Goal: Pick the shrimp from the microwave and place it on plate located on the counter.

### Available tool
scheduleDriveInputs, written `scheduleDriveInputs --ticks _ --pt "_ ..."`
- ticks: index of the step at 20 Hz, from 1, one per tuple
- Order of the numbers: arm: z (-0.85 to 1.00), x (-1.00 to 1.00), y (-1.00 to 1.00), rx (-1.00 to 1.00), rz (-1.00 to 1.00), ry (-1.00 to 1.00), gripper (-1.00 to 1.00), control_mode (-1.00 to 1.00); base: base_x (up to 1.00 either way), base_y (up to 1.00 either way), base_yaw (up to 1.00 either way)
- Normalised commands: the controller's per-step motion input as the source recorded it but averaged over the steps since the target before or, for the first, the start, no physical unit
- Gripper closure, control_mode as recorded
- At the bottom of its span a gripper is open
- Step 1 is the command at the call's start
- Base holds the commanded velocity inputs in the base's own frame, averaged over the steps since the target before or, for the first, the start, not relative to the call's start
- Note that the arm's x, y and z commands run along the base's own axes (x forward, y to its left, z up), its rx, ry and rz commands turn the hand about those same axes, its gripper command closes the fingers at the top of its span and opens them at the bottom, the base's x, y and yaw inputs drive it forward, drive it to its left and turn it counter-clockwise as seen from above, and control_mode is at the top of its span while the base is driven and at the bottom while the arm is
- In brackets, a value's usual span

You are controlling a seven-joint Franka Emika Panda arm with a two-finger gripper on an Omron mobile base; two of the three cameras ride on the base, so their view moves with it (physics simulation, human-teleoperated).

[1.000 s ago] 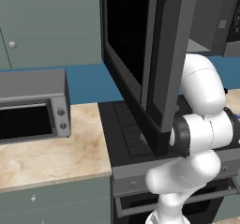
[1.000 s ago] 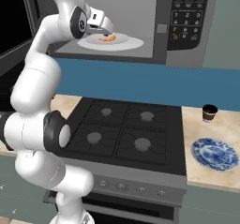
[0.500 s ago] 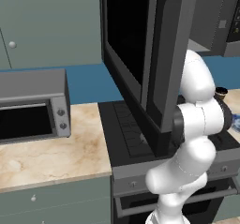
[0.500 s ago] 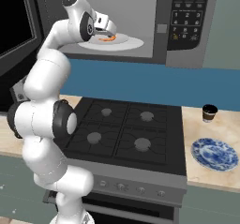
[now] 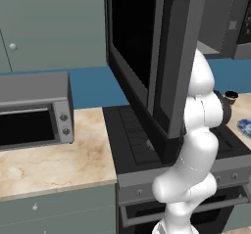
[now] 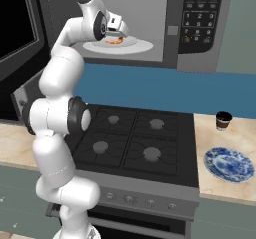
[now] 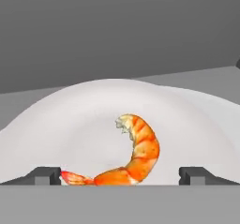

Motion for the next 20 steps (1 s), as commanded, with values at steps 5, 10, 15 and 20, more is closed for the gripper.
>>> scheduleDriveInputs --ticks 5,10,15,20 --pt "-0.13 0.26 -0.17 0.02 0.04 0.00 -1.00 -1.00 0.00 0.00 0.00" --pt "-0.10 0.05 -0.21 0.01 0.01 0.00 -1.00 -1.00 0.00 0.00 0.00" --pt "-0.25 0.12 -0.06 0.00 0.01 0.00 -1.00 -1.00 0.00 0.00 0.00" --pt "-0.21 0.12 0.00 0.00 0.00 0.00 -1.00 -1.00 0.00 0.00 0.00"
